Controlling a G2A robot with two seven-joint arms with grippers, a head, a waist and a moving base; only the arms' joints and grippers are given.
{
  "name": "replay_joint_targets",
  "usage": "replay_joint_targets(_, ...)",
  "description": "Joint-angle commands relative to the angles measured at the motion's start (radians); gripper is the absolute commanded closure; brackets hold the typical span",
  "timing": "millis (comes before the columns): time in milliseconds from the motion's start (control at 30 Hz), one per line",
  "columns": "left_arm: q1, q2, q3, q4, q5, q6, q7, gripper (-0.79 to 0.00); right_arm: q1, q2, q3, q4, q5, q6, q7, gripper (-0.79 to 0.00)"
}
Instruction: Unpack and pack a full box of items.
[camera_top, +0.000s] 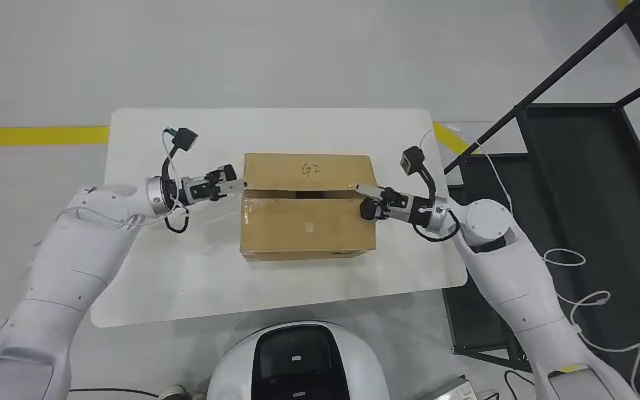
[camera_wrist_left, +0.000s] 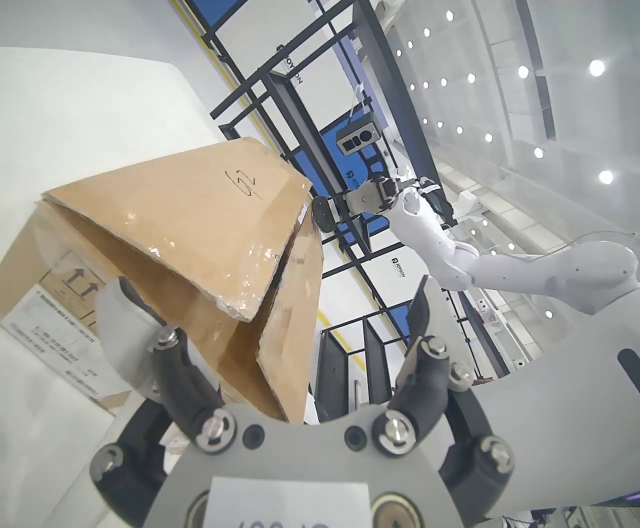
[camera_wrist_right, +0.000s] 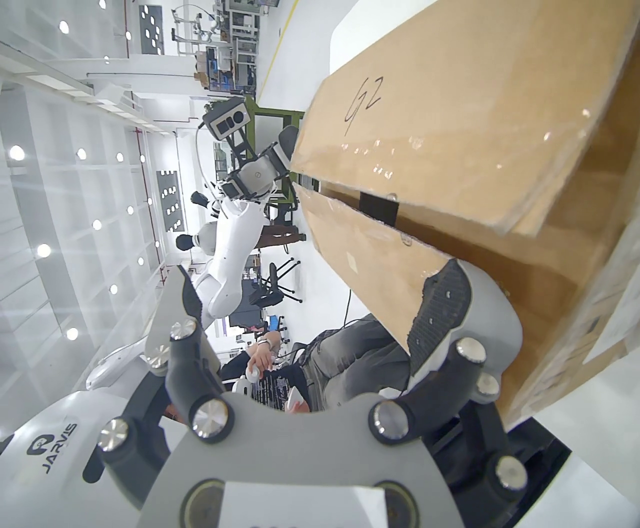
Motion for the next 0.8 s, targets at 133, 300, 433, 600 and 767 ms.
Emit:
replay_joint_targets(133, 0.032, 0.028, -0.064, -0.019, -0.058, -0.021, 0.021, -0.785, 0.069, -0.01, -0.042, 0.07, -0.001, -0.008, 0.024, -0.785)
replay_joint_targets(300, 0.083, 0.056, -0.128, -0.05, -0.082, -0.014, 0.014, -0.785, 0.081, -0.008, -0.052, 0.069, 0.008, -0.009, 0.12, -0.785)
replay_joint_targets(433, 0.116, 0.069, -0.17, -0.071, -0.094, 0.004, 0.017, -0.785, 0.058, 0.0, -0.02, 0.028, 0.047, -0.009, 0.163, -0.785)
replay_joint_targets(600, 0.142, 0.073, -0.197, -0.097, -0.101, 0.027, 0.054, -0.785, 0.065, 0.005, 0.032, 0.019, 0.084, -0.006, 0.129, -0.785)
replay_joint_targets(767, 0.161, 0.072, -0.209, -0.123, -0.095, 0.033, 0.07, -0.785, 0.121, -0.001, 0.0, 0.087, 0.088, 0.039, 0.133, -0.785)
